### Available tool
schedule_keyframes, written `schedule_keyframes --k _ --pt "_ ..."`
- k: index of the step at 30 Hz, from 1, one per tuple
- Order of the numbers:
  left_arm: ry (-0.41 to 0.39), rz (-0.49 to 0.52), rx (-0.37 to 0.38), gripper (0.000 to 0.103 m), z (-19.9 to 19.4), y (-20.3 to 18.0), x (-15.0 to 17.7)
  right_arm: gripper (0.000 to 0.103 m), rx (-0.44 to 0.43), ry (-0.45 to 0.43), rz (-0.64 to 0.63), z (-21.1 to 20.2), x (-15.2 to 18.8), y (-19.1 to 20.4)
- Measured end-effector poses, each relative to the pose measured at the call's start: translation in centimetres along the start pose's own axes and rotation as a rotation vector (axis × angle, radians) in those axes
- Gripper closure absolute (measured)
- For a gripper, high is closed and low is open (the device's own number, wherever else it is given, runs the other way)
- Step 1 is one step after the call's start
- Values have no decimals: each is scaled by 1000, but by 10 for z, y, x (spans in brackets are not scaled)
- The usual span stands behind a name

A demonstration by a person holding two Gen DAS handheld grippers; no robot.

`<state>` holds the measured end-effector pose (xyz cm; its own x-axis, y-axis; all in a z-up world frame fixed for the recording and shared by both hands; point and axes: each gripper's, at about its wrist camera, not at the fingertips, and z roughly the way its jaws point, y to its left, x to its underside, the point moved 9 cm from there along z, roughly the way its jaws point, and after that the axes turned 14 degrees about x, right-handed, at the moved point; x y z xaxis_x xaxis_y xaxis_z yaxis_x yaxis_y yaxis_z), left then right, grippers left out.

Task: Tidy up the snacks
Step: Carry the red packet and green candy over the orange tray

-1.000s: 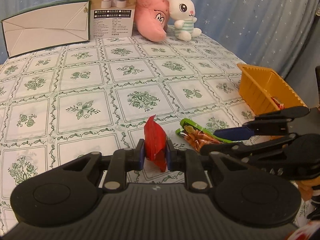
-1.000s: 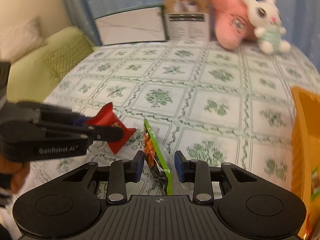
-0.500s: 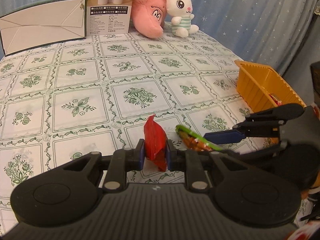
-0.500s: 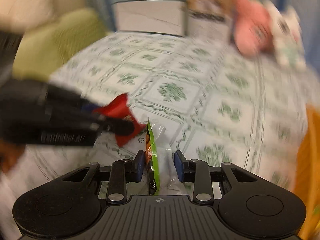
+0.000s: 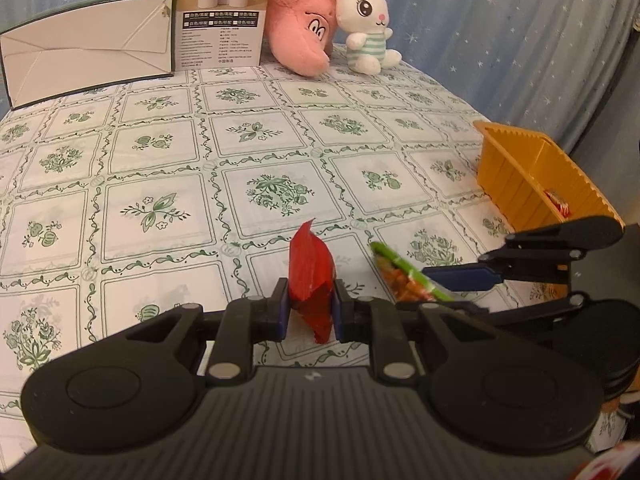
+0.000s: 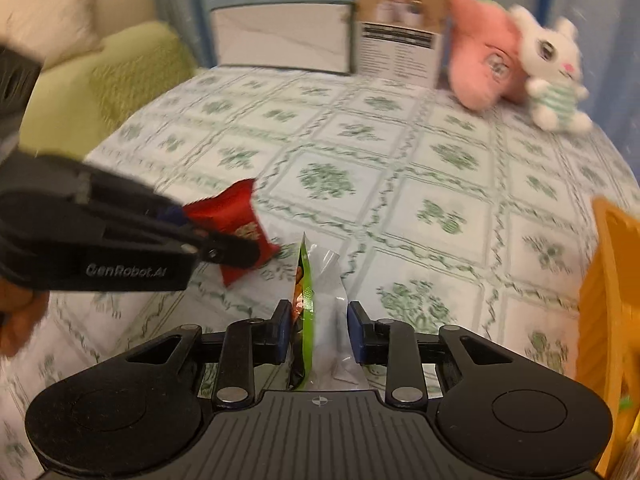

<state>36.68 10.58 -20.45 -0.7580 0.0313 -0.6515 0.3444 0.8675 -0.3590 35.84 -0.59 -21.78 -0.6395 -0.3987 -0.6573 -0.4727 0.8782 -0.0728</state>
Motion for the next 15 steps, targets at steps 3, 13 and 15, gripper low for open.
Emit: schedule_keyframes --k 3,13,15 --pt "-13 -12 -1 85 1 1 -1 73 -6 8 52 -2 -1 -7" --pt "-61 -33 -27 86 -13 -6 -8 73 7 -25 169 -26 -7 -27" --pt "-71 -18 -34 86 -17 -12 -10 73 13 -26 214 -33 -5 -33"
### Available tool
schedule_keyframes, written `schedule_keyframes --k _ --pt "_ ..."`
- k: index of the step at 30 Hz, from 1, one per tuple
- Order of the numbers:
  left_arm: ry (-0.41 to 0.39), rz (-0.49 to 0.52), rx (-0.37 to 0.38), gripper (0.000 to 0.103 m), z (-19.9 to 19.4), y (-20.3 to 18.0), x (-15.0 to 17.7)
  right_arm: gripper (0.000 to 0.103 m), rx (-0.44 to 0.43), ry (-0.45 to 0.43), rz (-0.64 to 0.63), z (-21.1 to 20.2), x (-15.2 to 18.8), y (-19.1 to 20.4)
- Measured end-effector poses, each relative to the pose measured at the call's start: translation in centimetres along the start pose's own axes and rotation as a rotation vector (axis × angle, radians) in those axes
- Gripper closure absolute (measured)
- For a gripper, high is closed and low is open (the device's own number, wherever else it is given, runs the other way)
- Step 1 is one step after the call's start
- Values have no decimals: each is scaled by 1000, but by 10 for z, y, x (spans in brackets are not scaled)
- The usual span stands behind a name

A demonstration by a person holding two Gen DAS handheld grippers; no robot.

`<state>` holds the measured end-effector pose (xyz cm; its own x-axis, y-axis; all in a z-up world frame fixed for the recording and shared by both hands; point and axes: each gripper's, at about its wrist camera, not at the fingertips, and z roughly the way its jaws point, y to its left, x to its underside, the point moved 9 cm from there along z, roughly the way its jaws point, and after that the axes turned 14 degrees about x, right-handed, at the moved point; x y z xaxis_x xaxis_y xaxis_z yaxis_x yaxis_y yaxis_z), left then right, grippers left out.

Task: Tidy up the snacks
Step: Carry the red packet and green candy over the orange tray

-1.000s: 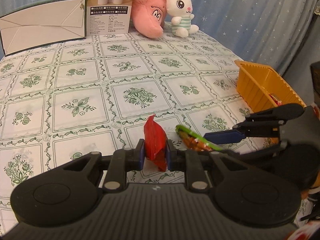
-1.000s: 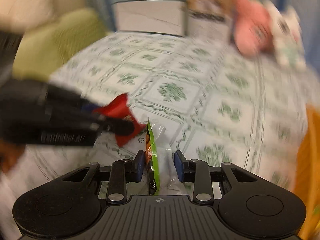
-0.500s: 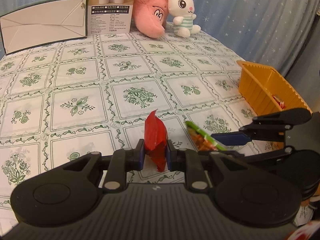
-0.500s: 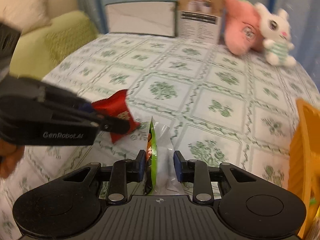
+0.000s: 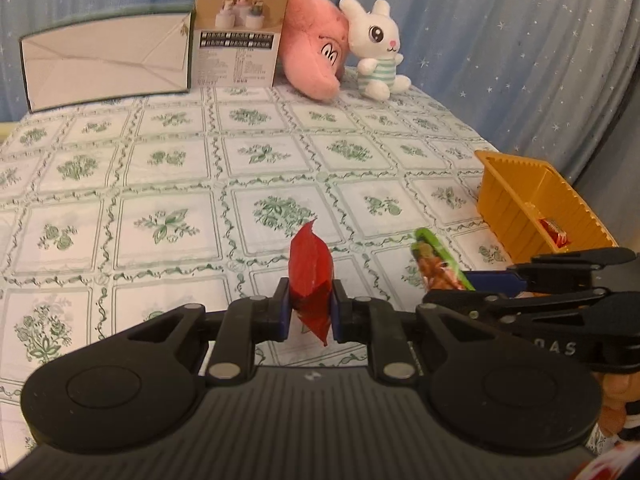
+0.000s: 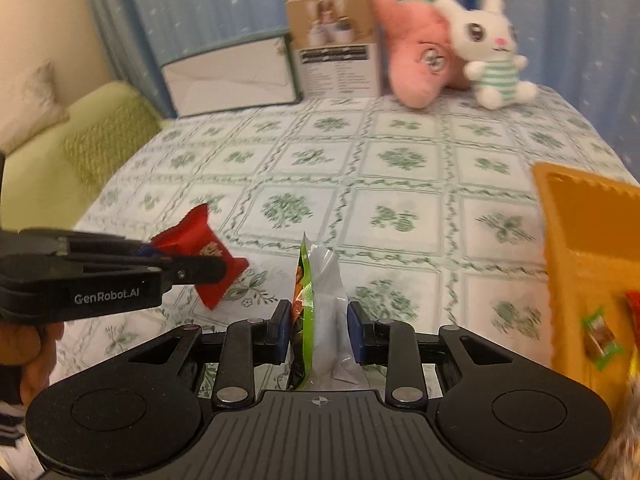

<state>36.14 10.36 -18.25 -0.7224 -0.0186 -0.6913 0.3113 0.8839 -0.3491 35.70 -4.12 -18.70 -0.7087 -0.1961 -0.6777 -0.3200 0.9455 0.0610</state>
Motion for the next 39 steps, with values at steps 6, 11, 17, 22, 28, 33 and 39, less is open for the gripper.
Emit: schedule_keyframes --k 6,11,17,22,28,33,39 --pt "-29 15 -8 87 -14 -24 -1 73 17 -18 57 -30 5 -10" --pt "-62 -1 -25 87 -34 -46 3 73 30 -27 92 -58 8 -17" --pt "-88 -23 -44 87 -61 -74 8 73 49 -61 106 -96 8 -21" --pt "-95 -38 -37 87 -75 -101 15 73 68 -77 113 -123 13 -27" --pt "-83 -25 -13 87 -81 -138 25 73 101 -75 131 -147 24 -42" --pt "-78 -5 2 87 -83 -164 28 73 120 -87 148 -166 30 -59" --pt "-78 18 22 87 -80 -191 23 73 143 -103 178 -184 33 -83"
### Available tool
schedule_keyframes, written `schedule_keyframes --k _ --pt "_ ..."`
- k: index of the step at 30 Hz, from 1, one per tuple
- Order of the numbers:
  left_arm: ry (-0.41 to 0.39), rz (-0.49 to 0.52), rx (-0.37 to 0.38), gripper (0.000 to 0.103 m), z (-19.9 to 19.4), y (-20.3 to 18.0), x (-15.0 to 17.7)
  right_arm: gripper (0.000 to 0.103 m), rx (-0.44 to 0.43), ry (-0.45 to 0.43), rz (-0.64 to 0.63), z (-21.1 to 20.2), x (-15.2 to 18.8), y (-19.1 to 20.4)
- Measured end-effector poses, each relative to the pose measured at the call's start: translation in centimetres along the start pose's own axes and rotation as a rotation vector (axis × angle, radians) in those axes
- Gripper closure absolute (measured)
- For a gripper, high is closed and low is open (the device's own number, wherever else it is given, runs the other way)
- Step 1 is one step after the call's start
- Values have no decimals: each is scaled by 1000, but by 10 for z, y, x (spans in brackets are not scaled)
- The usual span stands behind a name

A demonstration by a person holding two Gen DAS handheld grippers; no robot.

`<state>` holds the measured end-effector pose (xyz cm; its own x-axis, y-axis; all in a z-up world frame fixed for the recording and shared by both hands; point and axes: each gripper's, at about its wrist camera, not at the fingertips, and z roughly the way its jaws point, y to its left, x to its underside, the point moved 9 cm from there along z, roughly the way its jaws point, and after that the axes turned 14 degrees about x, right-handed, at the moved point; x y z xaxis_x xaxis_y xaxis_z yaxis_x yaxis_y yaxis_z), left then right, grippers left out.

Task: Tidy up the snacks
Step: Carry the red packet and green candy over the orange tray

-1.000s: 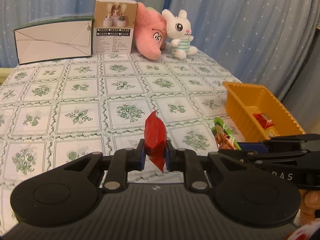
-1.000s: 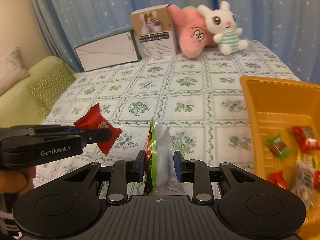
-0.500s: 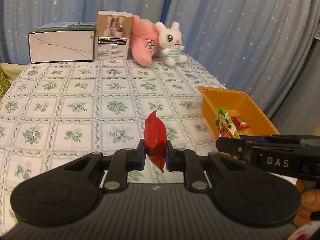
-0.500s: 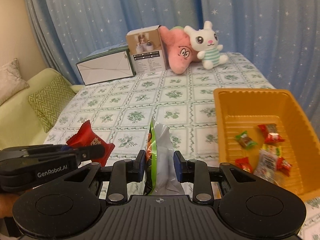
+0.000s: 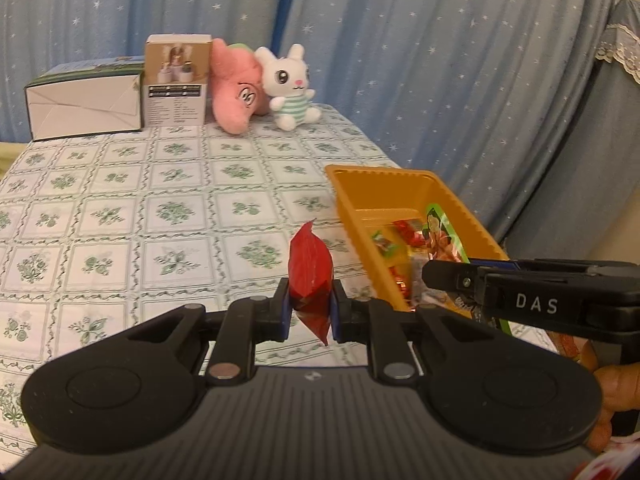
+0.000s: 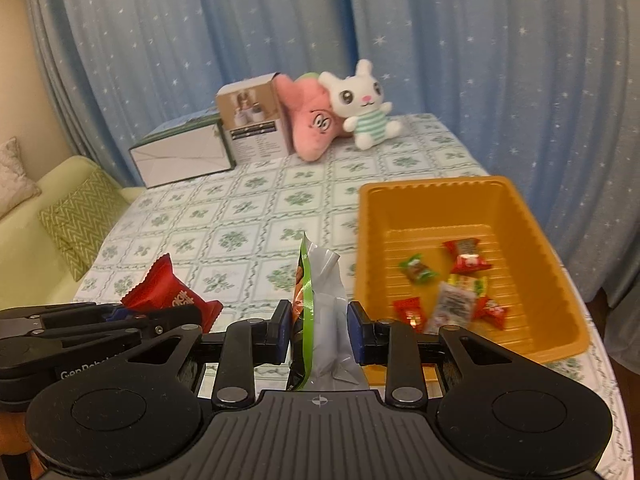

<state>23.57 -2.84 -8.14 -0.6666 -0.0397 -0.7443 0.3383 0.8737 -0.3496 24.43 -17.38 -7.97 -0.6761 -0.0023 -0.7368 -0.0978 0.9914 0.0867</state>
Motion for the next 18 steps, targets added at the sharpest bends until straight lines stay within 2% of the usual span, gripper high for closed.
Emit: schedule_keyframes --k 18 --pt "38 79 70 87 38 -57 -14 73 72 -25 100 -13 -11 -75"
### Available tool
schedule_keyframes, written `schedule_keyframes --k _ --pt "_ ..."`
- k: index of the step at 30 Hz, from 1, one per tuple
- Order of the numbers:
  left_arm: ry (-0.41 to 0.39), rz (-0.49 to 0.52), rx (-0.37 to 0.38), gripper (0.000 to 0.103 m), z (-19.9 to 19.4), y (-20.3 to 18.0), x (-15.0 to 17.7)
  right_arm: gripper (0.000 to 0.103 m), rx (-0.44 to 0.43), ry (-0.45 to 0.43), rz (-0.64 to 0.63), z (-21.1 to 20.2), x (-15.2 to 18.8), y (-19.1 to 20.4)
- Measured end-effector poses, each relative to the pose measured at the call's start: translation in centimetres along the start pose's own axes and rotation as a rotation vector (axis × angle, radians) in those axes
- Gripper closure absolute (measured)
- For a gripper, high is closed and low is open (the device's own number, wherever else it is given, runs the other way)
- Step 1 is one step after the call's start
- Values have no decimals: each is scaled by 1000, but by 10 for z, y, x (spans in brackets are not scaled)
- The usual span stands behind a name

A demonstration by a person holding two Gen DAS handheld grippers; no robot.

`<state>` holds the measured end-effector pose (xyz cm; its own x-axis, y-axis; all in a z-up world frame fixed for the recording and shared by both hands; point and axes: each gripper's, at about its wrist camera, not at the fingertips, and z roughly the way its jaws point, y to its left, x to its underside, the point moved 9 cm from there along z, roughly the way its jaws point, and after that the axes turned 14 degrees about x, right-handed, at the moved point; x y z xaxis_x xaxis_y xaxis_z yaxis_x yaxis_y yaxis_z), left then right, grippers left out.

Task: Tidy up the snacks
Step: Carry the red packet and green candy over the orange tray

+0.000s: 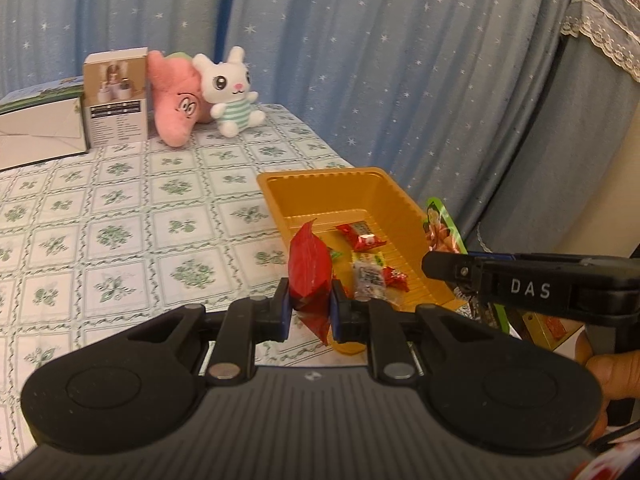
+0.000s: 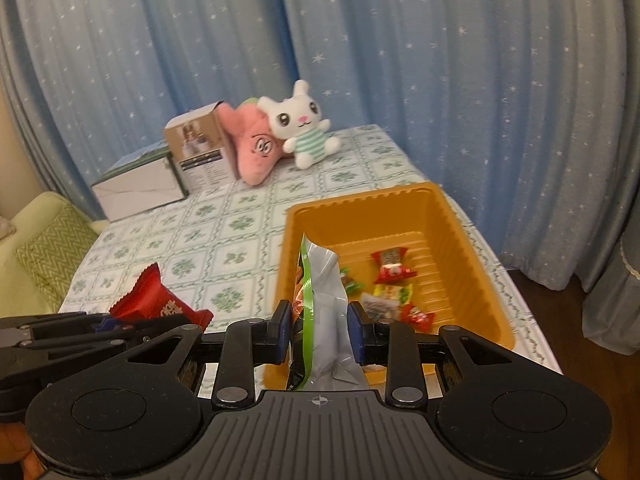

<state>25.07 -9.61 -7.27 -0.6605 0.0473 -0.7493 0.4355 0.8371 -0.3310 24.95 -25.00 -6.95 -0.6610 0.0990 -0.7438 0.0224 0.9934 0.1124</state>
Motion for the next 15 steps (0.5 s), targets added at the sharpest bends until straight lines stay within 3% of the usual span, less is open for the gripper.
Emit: schedule_keyframes --k 15 --pt "40 29 39 87 53 -23 -18 73 35 6 45 21 -21 -41"
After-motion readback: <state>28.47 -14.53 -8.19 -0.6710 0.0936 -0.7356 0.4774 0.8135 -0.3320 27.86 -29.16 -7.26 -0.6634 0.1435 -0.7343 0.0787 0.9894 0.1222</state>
